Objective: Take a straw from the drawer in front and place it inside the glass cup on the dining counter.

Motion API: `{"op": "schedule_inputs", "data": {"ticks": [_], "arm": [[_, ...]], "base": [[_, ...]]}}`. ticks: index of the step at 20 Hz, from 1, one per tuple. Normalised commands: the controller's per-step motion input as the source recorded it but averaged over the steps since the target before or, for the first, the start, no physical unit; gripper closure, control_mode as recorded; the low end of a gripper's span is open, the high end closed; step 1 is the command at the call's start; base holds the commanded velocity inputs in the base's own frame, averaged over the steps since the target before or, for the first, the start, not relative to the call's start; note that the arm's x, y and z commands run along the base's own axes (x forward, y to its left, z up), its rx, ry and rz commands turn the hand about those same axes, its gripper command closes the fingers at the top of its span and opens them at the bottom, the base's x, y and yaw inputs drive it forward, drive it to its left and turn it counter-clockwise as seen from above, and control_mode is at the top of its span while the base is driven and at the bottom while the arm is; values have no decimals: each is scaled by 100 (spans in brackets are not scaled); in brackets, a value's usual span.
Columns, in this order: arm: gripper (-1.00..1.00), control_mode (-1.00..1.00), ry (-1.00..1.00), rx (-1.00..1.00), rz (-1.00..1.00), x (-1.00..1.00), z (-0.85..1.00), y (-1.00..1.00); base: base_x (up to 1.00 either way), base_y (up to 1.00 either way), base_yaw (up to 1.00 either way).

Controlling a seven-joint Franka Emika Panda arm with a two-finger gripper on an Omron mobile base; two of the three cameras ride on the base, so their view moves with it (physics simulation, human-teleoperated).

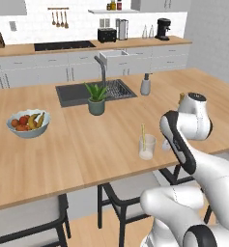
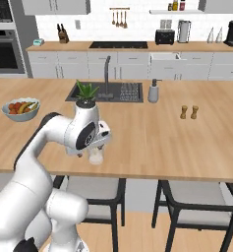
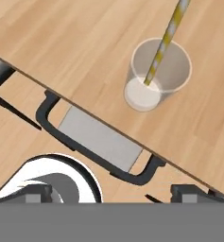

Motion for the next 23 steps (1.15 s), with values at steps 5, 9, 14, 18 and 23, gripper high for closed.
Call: {"op": "schedule_inputs", "data": {"ticks": [5,9,14,18,23], "arm": [[-100,-100,15,-2,-12,-9,-56,-59],[-100,-100,7,-2,-16,0,-43,-71],[-100,-100,2,-1,-25,-12,-26,-80],[-100,-100,0,0,-27,-42,-2,-79],[-100,-100,-1,0,-25,-57,2,-68]], "base": [[0,0,0],[0,0,0],[0,0,0],[0,0,0],[0,0,0]]}}
